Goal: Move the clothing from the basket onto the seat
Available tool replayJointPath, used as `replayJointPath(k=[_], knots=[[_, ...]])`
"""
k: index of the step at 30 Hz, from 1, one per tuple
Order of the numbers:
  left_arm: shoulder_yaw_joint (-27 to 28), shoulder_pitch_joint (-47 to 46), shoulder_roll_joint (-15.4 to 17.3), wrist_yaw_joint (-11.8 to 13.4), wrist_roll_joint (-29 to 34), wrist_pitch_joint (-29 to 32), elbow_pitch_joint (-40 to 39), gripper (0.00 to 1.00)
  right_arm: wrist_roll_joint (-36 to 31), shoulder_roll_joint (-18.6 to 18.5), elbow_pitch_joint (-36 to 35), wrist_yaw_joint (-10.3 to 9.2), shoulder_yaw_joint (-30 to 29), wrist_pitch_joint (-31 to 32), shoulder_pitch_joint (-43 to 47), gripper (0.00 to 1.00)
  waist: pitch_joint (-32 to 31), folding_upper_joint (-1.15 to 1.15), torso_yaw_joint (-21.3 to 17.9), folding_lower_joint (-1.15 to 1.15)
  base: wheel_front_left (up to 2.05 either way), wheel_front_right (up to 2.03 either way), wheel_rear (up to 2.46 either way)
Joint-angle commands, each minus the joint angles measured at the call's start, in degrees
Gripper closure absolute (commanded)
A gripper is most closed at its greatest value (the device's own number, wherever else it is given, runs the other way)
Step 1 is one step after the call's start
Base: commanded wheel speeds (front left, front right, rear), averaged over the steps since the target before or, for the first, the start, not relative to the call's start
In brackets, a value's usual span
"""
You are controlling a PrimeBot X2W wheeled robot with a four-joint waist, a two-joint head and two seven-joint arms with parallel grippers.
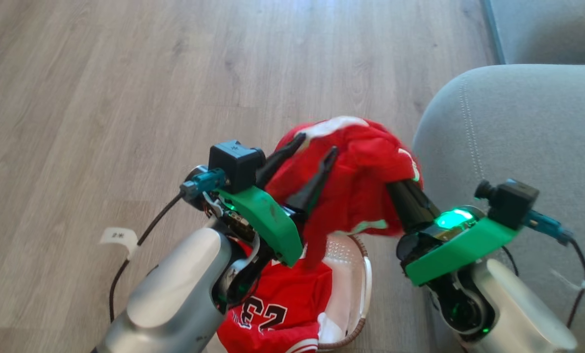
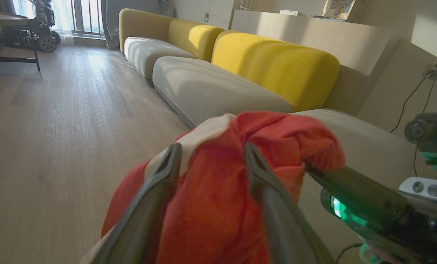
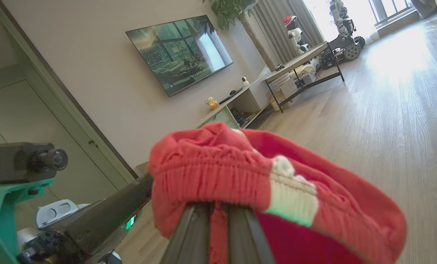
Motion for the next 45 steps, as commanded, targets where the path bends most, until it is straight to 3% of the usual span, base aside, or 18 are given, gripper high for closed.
replayJointPath(k=[1, 12, 32, 45], knots=[[1.9, -1.9, 0.9, 0.0, -0.2, -0.7, -1.9, 0.00, -1.0, -0.4, -3.1, 0.00, -1.0, -0.4, 0.0, 1.00, -0.2, 0.00, -0.9, 0.00, 0.00, 0.00, 0.00], [0.7, -1.2, 1.8, -0.7, 0.5, -1.8, -3.4, 0.00, -3.8, -1.7, -7.7, 0.00, -6.2, -0.4, 2.4, 1.00, -0.5, 0.00, -6.3, 0.00, 0.00, 0.00, 0.00], [-0.9, -1.8, 3.3, -1.3, 2.9, -4.5, -3.4, 0.00, -5.7, -6.6, -18.8, 0.00, -13.3, -0.4, 2.1, 1.00, 2.1, 0.00, -23.9, 0.00, 0.00, 0.00, 0.00], [-1.2, -3.0, 3.5, -1.2, 3.8, -6.2, -1.6, 0.00, -7.1, -7.4, -21.9, 0.00, -14.8, -0.4, 1.3, 1.00, 4.0, 0.00, -32.3, 0.00, 0.00, 0.00, 0.00]])
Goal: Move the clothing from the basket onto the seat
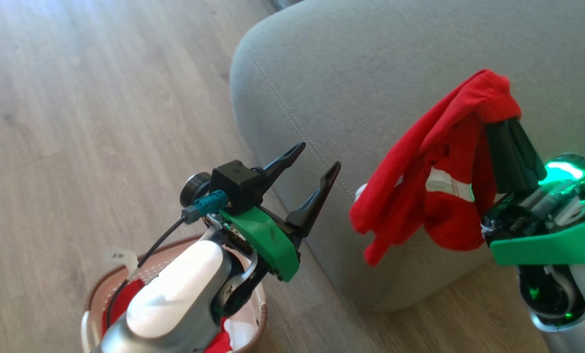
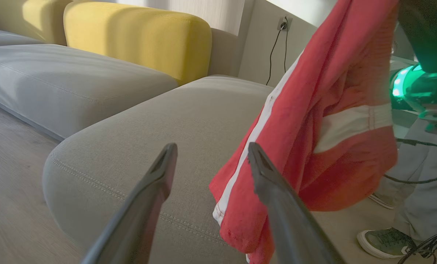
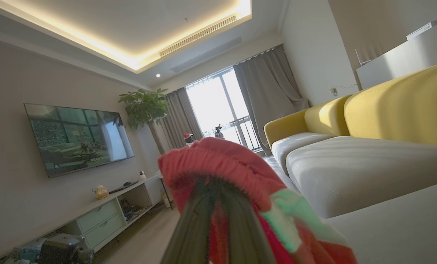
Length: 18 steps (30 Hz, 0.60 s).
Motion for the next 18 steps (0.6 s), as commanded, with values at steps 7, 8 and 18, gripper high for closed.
replayJointPath(k=[7, 8, 18], knots=[[1.6, -4.6, 0.8, -0.2, 0.6, -0.7, -1.1, 0.00, -1.8, -1.9, -2.7, 0.00, 0.2, -0.4, -2.8, 1.00, 1.6, 0.00, -2.4, 0.00, 0.00, 0.00, 0.00], [1.6, -4.7, 0.7, -0.3, 0.6, -0.7, -1.0, 0.00, -2.1, -2.2, -2.7, 0.00, 0.2, -0.4, -3.1, 1.00, 1.8, 0.00, -2.5, 0.00, 0.00, 0.00, 0.00], [0.8, -7.1, 0.5, -0.1, 1.4, 0.2, -1.7, 0.00, -2.4, -8.0, 1.4, 0.00, 0.6, -0.4, -11.1, 1.00, 5.1, 0.00, -1.8, 0.00, 0.00, 0.00, 0.00]])
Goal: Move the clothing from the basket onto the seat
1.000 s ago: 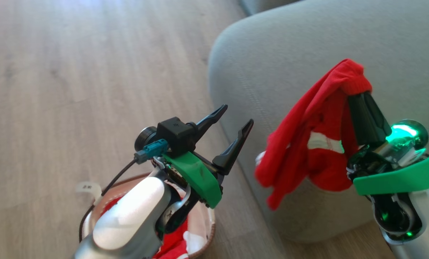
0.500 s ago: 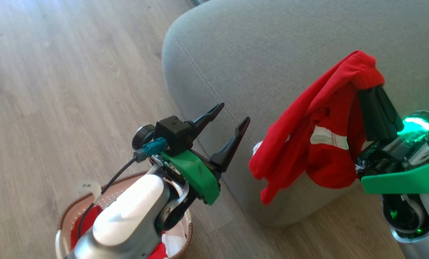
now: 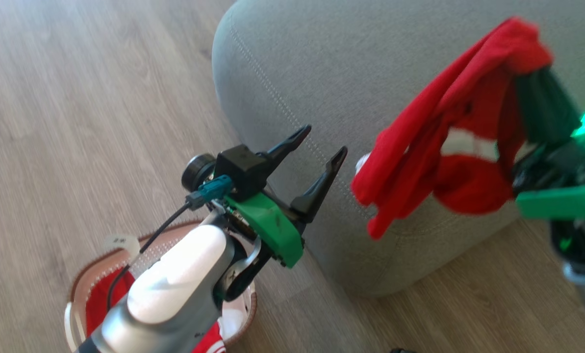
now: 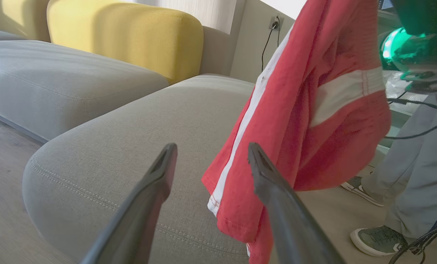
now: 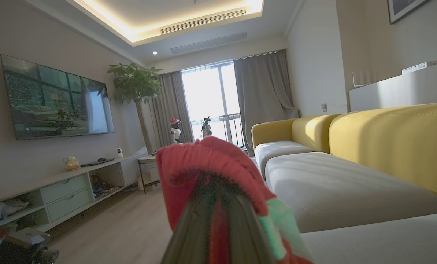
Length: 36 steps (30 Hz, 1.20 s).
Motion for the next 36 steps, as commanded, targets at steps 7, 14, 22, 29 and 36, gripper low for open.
replayJointPath(k=[7, 14, 22, 29, 36], knots=[[0.7, -6.8, 0.2, -0.2, 2.1, 1.6, -2.8, 0.00, 1.9, -8.2, 6.5, 0.00, 1.2, -0.4, -12.3, 1.00, 6.0, 0.00, 3.0, 0.00, 0.00, 0.00, 0.00], [-0.7, -11.9, -1.4, -0.7, 3.9, 3.4, -3.2, 0.00, 5.7, -15.1, 13.1, 0.00, -2.2, -0.4, -22.3, 1.00, 13.0, 0.00, 6.6, 0.00, 0.00, 0.00, 0.00], [-1.5, -16.6, -2.7, -1.4, 5.5, 3.9, -2.2, 0.00, 6.2, -21.9, 21.8, 0.00, -1.6, -0.4, -31.9, 1.00, 19.3, 0.00, 9.7, 0.00, 0.00, 0.00, 0.00], [-2.2, -19.4, -4.1, -1.7, 6.1, 3.8, -1.1, 0.00, 6.2, -22.4, 32.5, 0.00, 1.6, -0.3, -36.3, 1.00, 22.3, 0.00, 12.0, 0.00, 0.00, 0.00, 0.00], [-3.0, -20.2, -4.9, -1.9, 6.1, 3.1, 0.6, 0.00, 7.9, -23.3, 44.3, 0.00, 8.4, 2.1, -38.1, 1.00, 23.0, 0.00, 13.5, 0.00, 0.00, 0.00, 0.00]])
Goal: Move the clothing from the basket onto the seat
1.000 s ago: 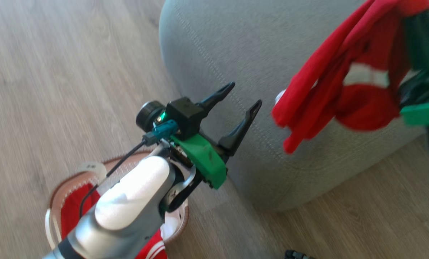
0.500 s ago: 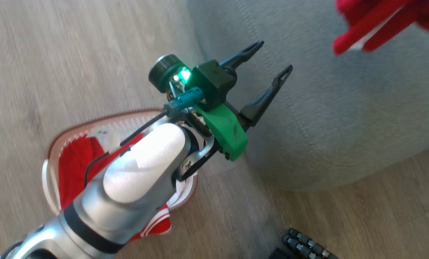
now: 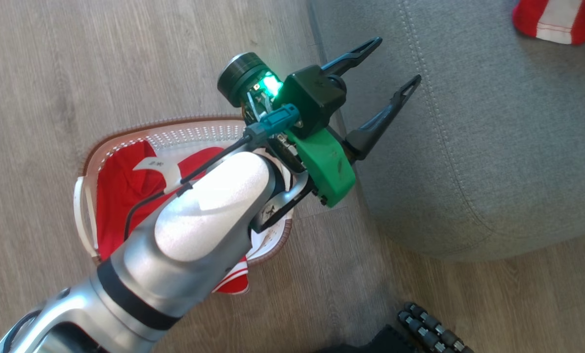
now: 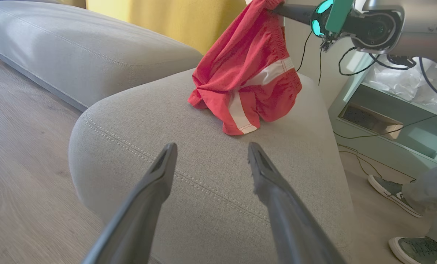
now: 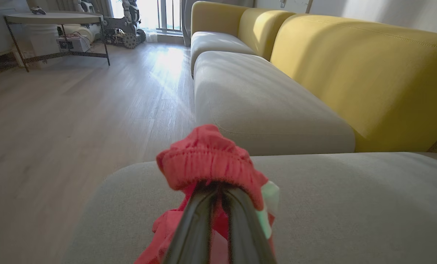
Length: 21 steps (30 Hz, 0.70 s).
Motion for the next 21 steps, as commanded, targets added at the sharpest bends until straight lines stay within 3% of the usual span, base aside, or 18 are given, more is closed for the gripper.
replayJointPath(k=[1, 7, 11, 12, 14, 16, 18, 20, 21], knots=[[1.6, -2.1, -0.4, 0.0, 0.2, -0.5, -1.7, 0.00, 0.7, -2.8, 0.2, -0.01, 0.4, 0.9, -1.0, 1.00, 0.1, 0.00, 0.2, -0.01, 0.00, 0.00, 0.00], [1.5, -2.0, -0.5, 0.2, 0.0, -0.9, -1.1, 0.00, 3.4, -1.8, 6.2, -0.01, 7.8, 8.3, -1.6, 1.00, 0.1, 0.00, 0.7, -0.01, 0.00, 0.00, 0.00], [1.5, -1.9, -0.6, 0.3, -0.4, -1.4, -0.7, 0.00, 7.3, -1.7, 9.5, -0.01, 12.1, 17.7, -0.9, 1.00, -0.5, 0.00, 1.0, -0.01, 0.00, 0.00, 0.00], [1.5, -1.9, -0.6, 0.3, -0.5, -1.5, -0.7, 0.00, 6.9, -2.1, 9.8, -0.01, 13.8, 20.0, -1.1, 0.88, -0.7, 0.00, 1.1, -0.01, 0.00, 0.00, 0.00], [1.6, -1.7, -0.5, 0.4, -0.7, -1.7, -0.6, 0.00, 7.5, -2.2, 10.9, -0.01, 15.0, 22.4, -1.7, 0.84, -1.1, 0.00, 1.2, -0.01, 0.00, 0.00, 0.00], [1.7, -1.6, -0.4, 0.6, -0.8, -1.8, -0.5, 0.00, 8.5, -1.8, 11.8, -0.01, 16.0, 24.7, -2.0, 0.63, -1.5, 0.00, 1.2, -0.01, 0.00, 0.00, 0.00], [1.7, -1.5, -0.4, 0.7, -1.0, -2.0, -0.4, 0.00, 9.6, -1.5, 12.4, -0.01, 16.5, 25.8, -2.3, 0.54, -1.9, 0.00, 1.2, -0.01, 0.00, 0.00, 0.00], [1.7, -1.2, -0.3, 0.7, -1.2, -2.2, -0.4, 0.00, 10.3, -1.3, 12.8, -0.01, 17.1, 26.3, -2.5, 0.52, -2.5, 0.00, 1.2, -0.01, 0.00, 0.00, 0.00], [1.7, -1.1, -0.3, 0.8, -1.4, -2.3, -0.3, 0.00, 10.4, -1.3, 12.8, -0.01, 17.5, 26.4, -2.6, 0.00, -2.8, 0.00, 1.2, -0.01, 0.00, 0.00, 0.00]])
